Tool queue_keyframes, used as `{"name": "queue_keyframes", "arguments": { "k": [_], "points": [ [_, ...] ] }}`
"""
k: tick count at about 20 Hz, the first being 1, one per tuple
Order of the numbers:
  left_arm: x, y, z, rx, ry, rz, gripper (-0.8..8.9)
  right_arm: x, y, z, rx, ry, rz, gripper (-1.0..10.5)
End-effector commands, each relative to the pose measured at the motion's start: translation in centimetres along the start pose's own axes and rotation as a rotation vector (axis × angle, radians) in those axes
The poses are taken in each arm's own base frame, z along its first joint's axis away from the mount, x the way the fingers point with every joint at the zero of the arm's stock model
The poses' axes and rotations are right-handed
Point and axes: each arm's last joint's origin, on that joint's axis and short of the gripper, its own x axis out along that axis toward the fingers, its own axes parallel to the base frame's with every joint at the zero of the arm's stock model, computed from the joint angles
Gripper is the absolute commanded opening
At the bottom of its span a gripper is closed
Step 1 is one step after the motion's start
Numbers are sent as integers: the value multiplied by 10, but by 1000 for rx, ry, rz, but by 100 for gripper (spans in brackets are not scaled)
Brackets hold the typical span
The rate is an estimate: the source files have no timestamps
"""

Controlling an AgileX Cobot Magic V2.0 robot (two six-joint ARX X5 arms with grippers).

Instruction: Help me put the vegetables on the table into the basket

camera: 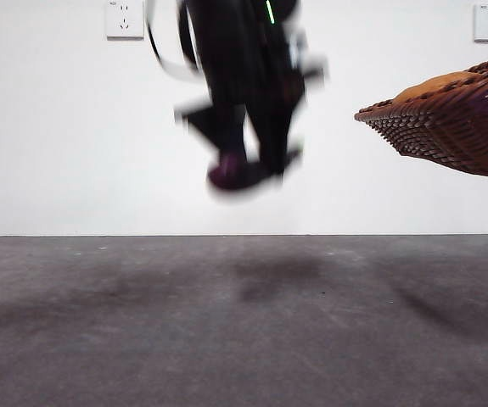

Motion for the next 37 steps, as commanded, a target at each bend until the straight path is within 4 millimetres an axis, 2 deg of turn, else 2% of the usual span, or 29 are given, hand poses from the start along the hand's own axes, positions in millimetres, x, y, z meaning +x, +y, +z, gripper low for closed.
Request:
{"name": "queue_keyframes", "arguments": {
  "k": [1,3,5,7,9,14,19,24,27,28,30,31,34,37],
  "points": [
    [-55,-8,-3,29,-178,-98,-9,3,0,-1,19,20,16,-8],
    [-95,-19,-9,58,-312,-194,-9,3,0,-1,22,21,16,-8],
    [-124,-30,-16,94,-401,-261,-9,3,1,-1,24,21,16,-8],
    [-141,-40,-23,123,-444,-290,-9,4,4,-1,15,26,20,-8],
    [-146,-52,-28,150,-452,-311,-9,5,8,-2,10,31,26,-8],
    [-136,-78,-28,187,-424,-330,-9,10,34,-2,-47,40,58,-8],
    [-101,-84,-16,104,-343,-281,-9,14,63,-7,-133,57,130,-8],
    [-64,-82,-6,22,-244,-286,-6,14,68,-8,-141,66,179,-8],
    [-55,-87,-4,37,-216,-352,1,14,68,-8,-142,65,179,-8],
    [-55,-89,-5,23,-215,-356,66,14,68,-8,-142,65,179,-8],
    [-56,-93,-5,26,-218,-363,480,14,68,-8,-142,65,179,-8],
    [-56,-94,-4,29,-224,-365,547,14,68,-8,-142,65,179,-8],
    [-61,-93,-6,33,-233,-361,544,14,68,-7,-142,61,179,-8],
    [-101,-83,-15,66,-334,-335,543,14,68,-6,-151,47,177,-8]
  ]
}}
